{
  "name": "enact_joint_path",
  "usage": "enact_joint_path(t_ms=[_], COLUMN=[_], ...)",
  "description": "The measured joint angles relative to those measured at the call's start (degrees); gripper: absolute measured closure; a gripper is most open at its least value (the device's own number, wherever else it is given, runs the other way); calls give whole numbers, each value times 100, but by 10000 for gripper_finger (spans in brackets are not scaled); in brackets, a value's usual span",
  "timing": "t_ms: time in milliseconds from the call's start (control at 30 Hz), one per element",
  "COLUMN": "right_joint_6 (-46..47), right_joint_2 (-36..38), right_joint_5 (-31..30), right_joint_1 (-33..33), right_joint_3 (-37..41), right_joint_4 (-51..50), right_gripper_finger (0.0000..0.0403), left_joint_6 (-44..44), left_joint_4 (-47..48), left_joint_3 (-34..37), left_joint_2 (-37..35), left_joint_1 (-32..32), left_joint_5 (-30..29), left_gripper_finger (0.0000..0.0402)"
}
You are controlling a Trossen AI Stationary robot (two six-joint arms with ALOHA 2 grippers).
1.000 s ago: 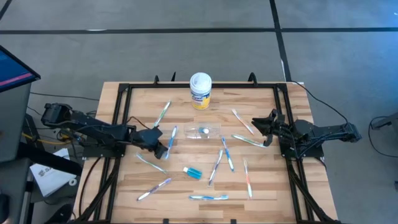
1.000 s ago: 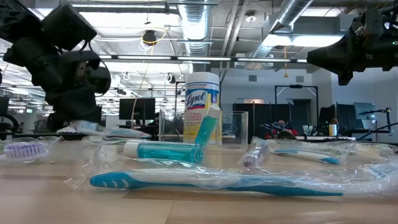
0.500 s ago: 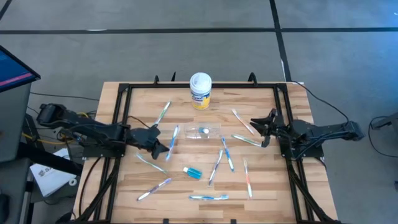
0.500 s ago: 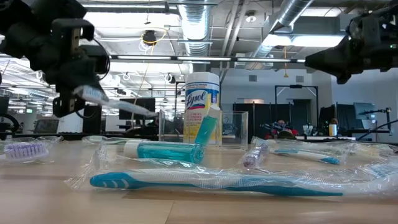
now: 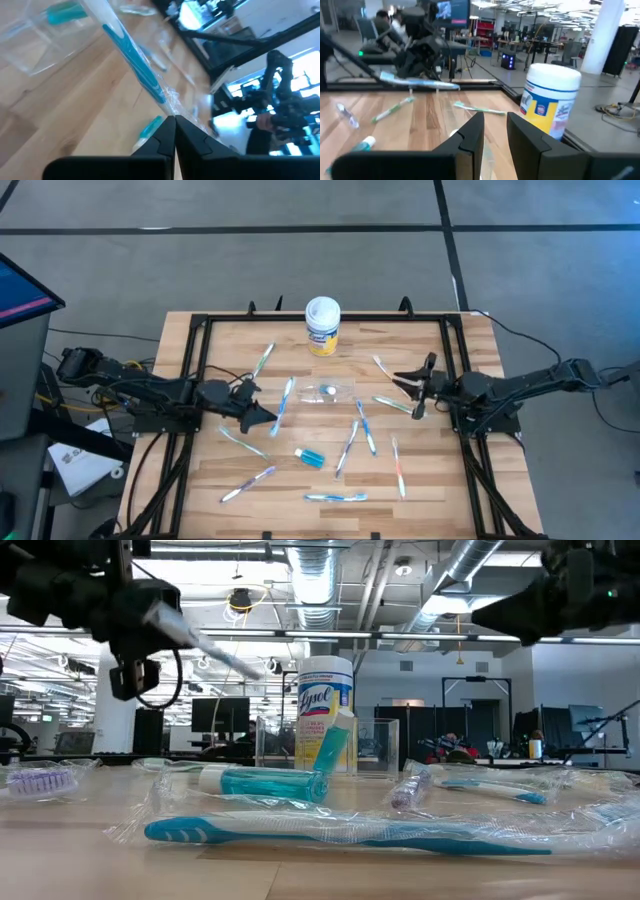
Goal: Pick & Place toothbrushing station
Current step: Put the top left blue toothbrush into the transparent organizer
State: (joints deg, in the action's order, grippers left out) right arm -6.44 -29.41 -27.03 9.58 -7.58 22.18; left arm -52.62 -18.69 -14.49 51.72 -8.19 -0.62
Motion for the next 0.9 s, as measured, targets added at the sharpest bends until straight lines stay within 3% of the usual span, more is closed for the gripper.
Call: enact_joint_path(t_ms=[400, 733, 900], right_joint_6=[-961, -1388, -2083], right_joint_2=[-2156, -3521, -4192], right_joint_5=[4, 0, -4], right_joint_1=[255, 304, 359], right_joint_3=[-1271, -2346, -2819], right_joint_4=[30, 23, 13], right_gripper_finger=[328, 328, 328], left_joint_6=[140, 171, 169], left_joint_4=[-121, -99, -101], left_joint_3=[-560, -679, -679], left_joint_2=[14, 17, 17], left_joint_1=[0, 2, 0], left_joint_5=[125, 183, 207], left_gripper_finger=[401, 401, 401])
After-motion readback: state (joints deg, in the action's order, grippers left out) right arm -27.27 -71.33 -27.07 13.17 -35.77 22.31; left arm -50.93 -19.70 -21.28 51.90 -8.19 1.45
